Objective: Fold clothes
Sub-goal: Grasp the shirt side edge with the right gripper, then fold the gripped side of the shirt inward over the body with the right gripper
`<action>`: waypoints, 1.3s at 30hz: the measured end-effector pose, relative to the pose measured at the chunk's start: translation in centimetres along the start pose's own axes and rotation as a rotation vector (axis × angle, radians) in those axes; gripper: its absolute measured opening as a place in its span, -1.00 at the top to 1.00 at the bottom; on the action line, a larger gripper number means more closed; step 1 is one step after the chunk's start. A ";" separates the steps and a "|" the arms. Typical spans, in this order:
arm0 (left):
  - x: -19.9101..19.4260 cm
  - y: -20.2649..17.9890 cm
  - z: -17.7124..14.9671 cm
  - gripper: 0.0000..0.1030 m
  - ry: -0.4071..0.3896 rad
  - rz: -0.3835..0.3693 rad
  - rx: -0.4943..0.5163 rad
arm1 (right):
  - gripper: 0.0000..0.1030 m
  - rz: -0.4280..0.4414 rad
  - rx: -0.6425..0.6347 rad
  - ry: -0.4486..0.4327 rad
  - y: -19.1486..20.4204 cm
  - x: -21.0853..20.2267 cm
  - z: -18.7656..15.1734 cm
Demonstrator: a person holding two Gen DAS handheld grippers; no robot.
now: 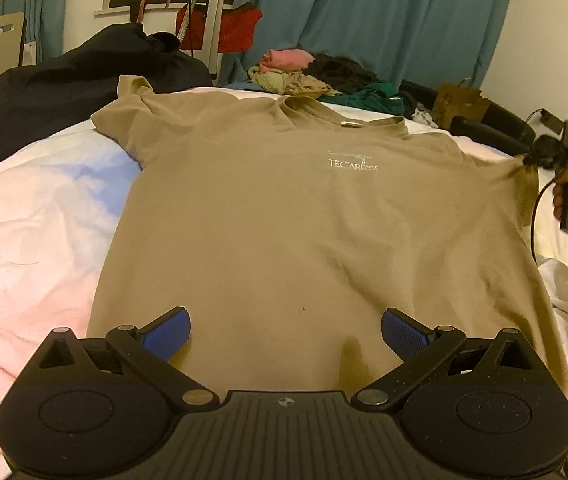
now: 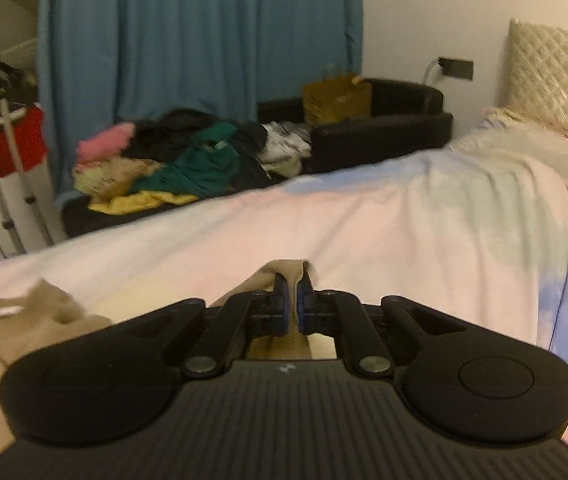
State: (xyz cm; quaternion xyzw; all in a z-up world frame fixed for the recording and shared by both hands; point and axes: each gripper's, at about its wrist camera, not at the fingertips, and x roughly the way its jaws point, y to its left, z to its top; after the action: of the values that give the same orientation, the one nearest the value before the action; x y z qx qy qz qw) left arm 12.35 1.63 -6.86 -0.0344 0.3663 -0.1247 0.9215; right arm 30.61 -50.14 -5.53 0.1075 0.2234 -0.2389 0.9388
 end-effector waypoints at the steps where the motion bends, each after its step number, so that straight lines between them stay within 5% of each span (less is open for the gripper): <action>1: 0.1 0.1 0.1 -0.99 -0.001 -0.002 -0.002 | 0.79 0.006 0.024 0.026 -0.4 0.4 -0.5; 4: 0.3 0.2 0.3 -0.99 -0.007 -0.011 -0.006 | 0.50 0.058 0.118 0.139 -1.6 1.0 -2.3; 6: 0.2 0.5 0.3 -0.99 -0.014 -0.011 -0.008 | -0.58 0.094 0.200 0.150 -2.5 -0.1 -3.8; 7: 0.0 0.5 0.3 -0.99 -0.017 -0.011 -0.011 | -0.74 0.113 0.254 0.128 -3.0 -1.2 -4.5; 14: -1.6 1.0 -0.2 -0.99 -0.039 -0.015 -0.043 | -0.75 0.293 0.648 0.113 -5.3 -6.7 -11.3; 18: -2.4 1.0 -0.4 -0.99 -0.043 -0.026 -0.064 | -0.75 0.373 0.738 0.232 -4.9 -5.5 -12.8; 28: -1.6 0.8 -0.3 -0.99 -0.049 0.004 -0.090 | -0.77 0.476 0.765 0.109 -5.6 -2.2 -13.0; 32: -1.0 1.0 0.0 -0.99 -0.053 0.011 -0.116 | -0.77 0.430 0.749 0.006 -5.1 -1.3 -12.6; 35: -0.6 1.1 0.1 -0.99 -0.060 0.015 -0.134 | -0.38 0.374 0.658 -0.016 -3.8 -0.4 -12.3; 39: 0.2 1.2 0.3 -0.99 -0.054 0.012 -0.147 | -0.39 0.305 0.524 -0.026 -2.1 0.6 -11.7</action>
State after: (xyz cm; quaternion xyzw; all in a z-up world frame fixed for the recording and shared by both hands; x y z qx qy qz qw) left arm 12.98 2.73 -6.92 -0.1030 0.3496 -0.0909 0.9268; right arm 25.75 -48.62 -16.30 0.3751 0.1235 -0.1460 0.9070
